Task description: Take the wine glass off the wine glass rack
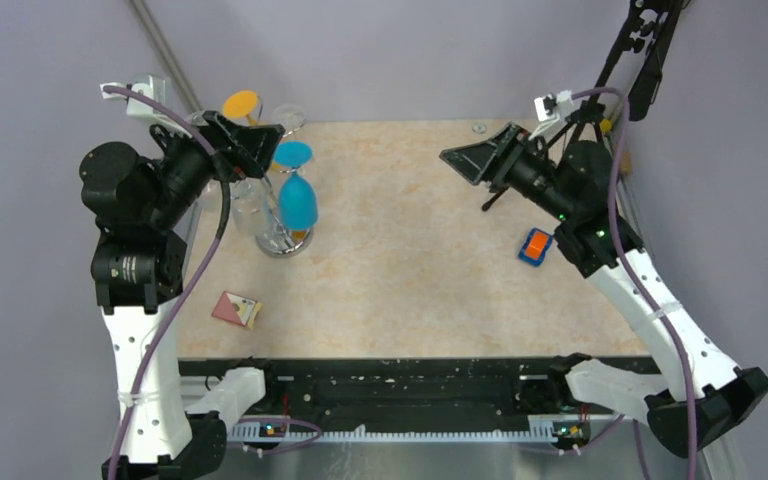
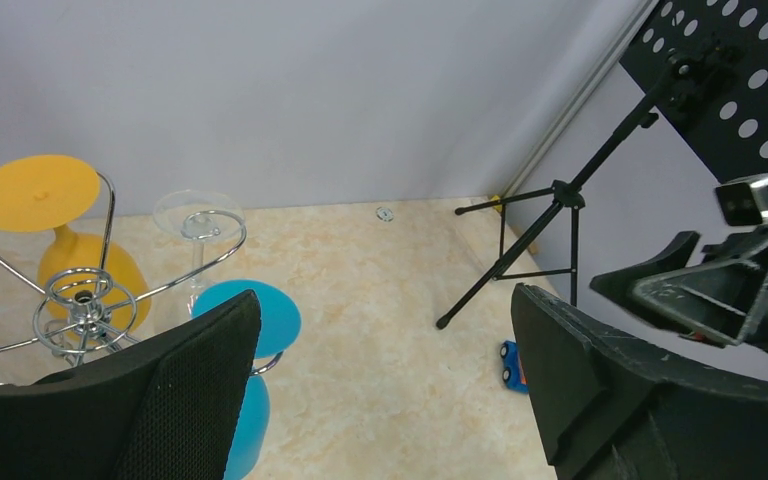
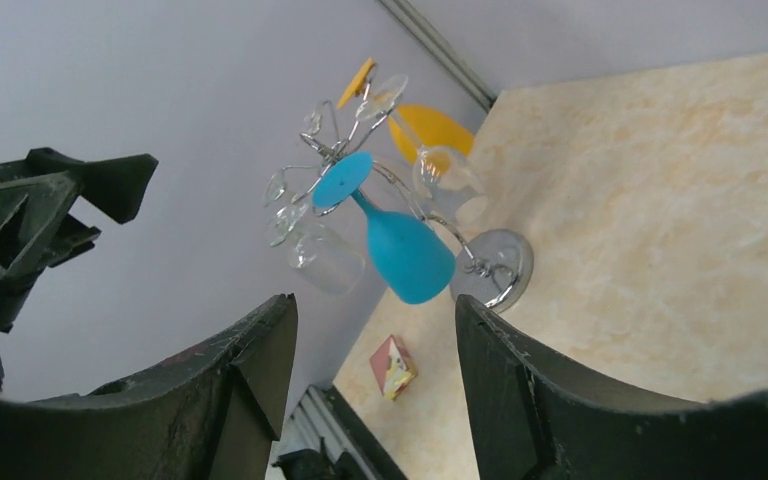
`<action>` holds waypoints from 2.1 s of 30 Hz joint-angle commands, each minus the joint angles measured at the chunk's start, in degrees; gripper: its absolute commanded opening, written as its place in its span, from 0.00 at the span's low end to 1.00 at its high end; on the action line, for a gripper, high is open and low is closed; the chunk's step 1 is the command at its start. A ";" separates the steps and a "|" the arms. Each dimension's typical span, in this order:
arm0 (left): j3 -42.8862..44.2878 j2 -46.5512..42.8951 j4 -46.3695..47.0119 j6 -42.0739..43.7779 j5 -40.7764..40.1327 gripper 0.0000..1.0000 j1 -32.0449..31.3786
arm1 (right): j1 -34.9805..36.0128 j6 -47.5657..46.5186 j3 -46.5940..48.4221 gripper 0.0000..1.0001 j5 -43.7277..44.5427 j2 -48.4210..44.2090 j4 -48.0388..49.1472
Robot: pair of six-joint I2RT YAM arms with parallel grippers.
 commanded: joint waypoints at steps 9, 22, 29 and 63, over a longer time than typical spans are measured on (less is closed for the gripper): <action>-1.32 0.08 0.94 -1.37 1.90 0.99 0.20 | 15.87 22.76 4.20 0.60 18.20 13.34 8.70; -2.38 -1.26 1.50 1.01 3.97 0.99 0.10 | 21.97 34.99 24.56 0.49 19.40 34.21 4.81; -1.95 -1.74 0.03 2.57 1.77 0.99 0.03 | 22.17 35.70 31.44 0.54 17.31 41.10 0.09; 1.31 -2.57 -7.36 10.37 -15.48 0.99 -5.24 | 23.25 35.18 39.32 0.00 15.32 49.07 5.09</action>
